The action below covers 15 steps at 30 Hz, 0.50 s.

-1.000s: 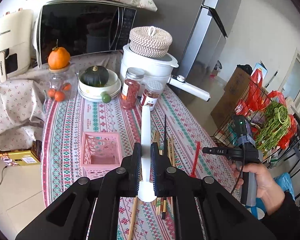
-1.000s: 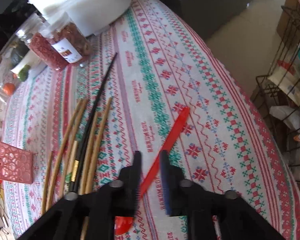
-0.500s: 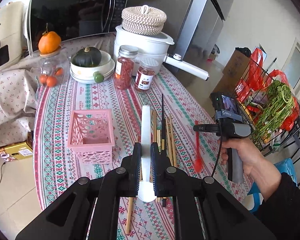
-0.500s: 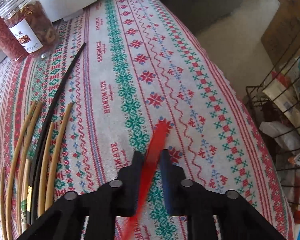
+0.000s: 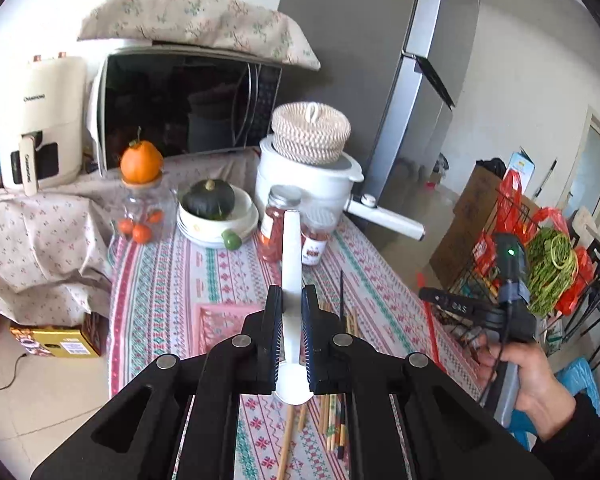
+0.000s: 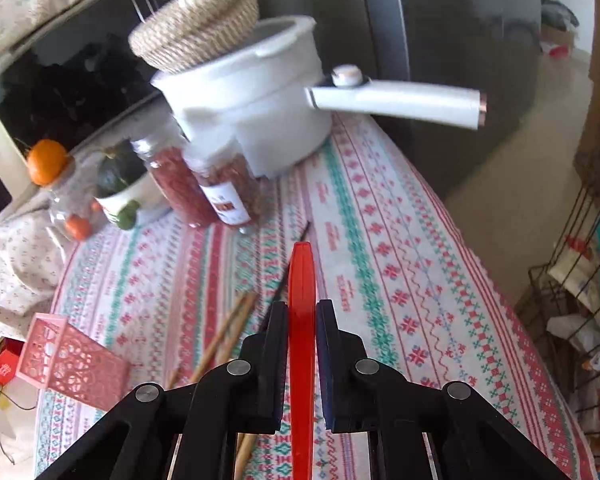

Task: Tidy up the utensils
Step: 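Lift the white spoon into the pink basket and open the left tool while the right lifts the red spoon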

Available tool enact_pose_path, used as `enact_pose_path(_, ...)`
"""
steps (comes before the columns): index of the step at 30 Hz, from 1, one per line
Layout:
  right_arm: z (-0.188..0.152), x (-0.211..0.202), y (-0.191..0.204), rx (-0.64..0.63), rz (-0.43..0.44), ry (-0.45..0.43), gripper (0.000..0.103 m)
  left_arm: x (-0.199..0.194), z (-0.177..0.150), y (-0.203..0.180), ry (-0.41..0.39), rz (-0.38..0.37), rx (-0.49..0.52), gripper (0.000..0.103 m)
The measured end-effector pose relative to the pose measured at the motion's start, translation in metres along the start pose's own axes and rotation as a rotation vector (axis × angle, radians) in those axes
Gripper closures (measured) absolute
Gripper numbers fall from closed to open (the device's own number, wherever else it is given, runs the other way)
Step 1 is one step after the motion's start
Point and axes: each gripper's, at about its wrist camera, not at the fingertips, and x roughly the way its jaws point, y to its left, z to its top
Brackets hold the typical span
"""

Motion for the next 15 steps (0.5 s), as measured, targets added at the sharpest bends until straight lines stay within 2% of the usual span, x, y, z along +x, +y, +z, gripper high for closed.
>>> enact_pose_path(5, 0.003, -0.031, 0.027, -0.053, 0.03, -0.111, 0.091, -0.004, 0.008, 0.008, -0.153, 0.105, 0.028, 0.093)
enact_pose_path(7, 0.002, -0.036, 0.036, -0.07, 0.039, -0.135, 0.091, 0.008, 0.006, 0.013, -0.176, 0.133, 0.049, 0.093)
enact_pose_path(15, -0.002, -0.043, 0.062, -0.102, 0.074, -0.204, 0.091, 0.07, -0.007, 0.036, -0.086, 0.198, 0.059, 0.093)
